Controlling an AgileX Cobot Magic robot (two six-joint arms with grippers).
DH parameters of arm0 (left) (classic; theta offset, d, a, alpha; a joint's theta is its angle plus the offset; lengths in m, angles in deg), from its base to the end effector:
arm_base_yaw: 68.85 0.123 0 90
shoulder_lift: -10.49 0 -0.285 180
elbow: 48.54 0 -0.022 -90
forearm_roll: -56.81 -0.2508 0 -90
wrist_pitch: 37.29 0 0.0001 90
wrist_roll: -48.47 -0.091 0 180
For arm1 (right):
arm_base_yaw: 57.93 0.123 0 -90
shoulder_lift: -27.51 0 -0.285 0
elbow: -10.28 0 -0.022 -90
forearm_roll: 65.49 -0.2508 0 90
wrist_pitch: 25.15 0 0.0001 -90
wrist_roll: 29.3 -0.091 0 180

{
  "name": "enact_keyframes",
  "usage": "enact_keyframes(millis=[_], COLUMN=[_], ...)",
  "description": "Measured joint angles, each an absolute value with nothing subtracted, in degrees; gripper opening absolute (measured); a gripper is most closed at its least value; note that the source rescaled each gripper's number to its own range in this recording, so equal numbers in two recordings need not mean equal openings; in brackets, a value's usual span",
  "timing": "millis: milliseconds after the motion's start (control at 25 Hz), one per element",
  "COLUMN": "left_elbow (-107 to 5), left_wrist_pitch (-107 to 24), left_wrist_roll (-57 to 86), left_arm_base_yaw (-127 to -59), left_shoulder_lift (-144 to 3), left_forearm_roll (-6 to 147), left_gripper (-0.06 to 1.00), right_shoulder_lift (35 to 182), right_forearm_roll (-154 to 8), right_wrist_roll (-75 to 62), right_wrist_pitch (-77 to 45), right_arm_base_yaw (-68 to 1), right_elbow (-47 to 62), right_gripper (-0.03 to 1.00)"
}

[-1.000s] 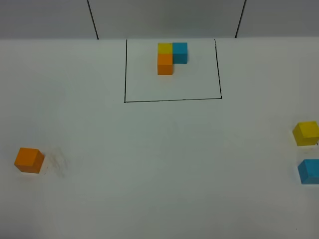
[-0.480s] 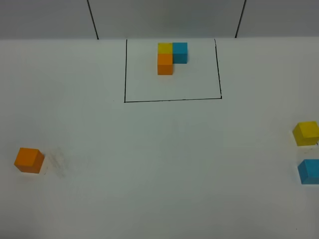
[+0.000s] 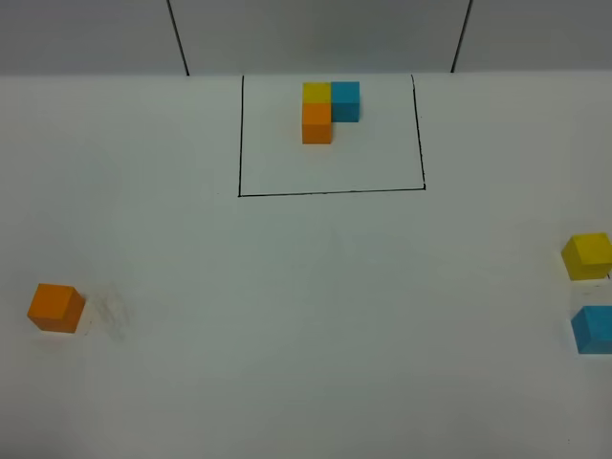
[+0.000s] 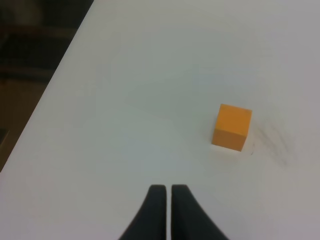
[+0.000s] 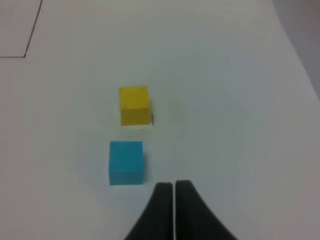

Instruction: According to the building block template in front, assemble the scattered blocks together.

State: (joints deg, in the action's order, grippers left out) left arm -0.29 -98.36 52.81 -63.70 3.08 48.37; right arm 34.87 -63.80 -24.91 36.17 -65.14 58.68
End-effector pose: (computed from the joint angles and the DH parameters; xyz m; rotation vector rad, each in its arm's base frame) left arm -0.0082 0.0110 0.2791 -0.1765 2.0258 0.1849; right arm -0.0070 -0.0015 0.2773 0.0521 2.0463 -0.1617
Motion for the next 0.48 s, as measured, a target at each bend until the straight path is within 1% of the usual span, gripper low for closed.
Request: enact_keyframes(millis=[200, 280, 360, 480], left_elbow=[-0.3, -0.3, -0.3, -0.3], left_wrist_pitch=[-98.3, -98.3, -98.3, -98.3], left_wrist_roll=[52.1, 51.3, 51.0, 51.0], left_arm_base_yaw=[-63.7, -63.7, -63.7, -63.7], left_shoulder_lift=[3.1, 3.1, 3.1, 3.1], left_forearm_roll=[48.4, 48.6, 48.7, 48.8], left_gripper=[0.01, 0.04, 0.12, 0.33], right_shoulder_lift=[34.9, 34.9, 34.9, 34.9], right_forearm_roll=[-63.8, -63.8, -63.8, -63.8], right_wrist_roll=[-24.9, -24.9, -24.9, -24.9], right_wrist_pitch=[36.2, 36.2, 36.2, 36.2], right_arm_base_yaw=[-65.1, -65.1, -65.1, -65.1], right_elbow=[58.7, 58.7, 58.7, 58.7], right_gripper=[0.01, 0.01, 0.01, 0.01])
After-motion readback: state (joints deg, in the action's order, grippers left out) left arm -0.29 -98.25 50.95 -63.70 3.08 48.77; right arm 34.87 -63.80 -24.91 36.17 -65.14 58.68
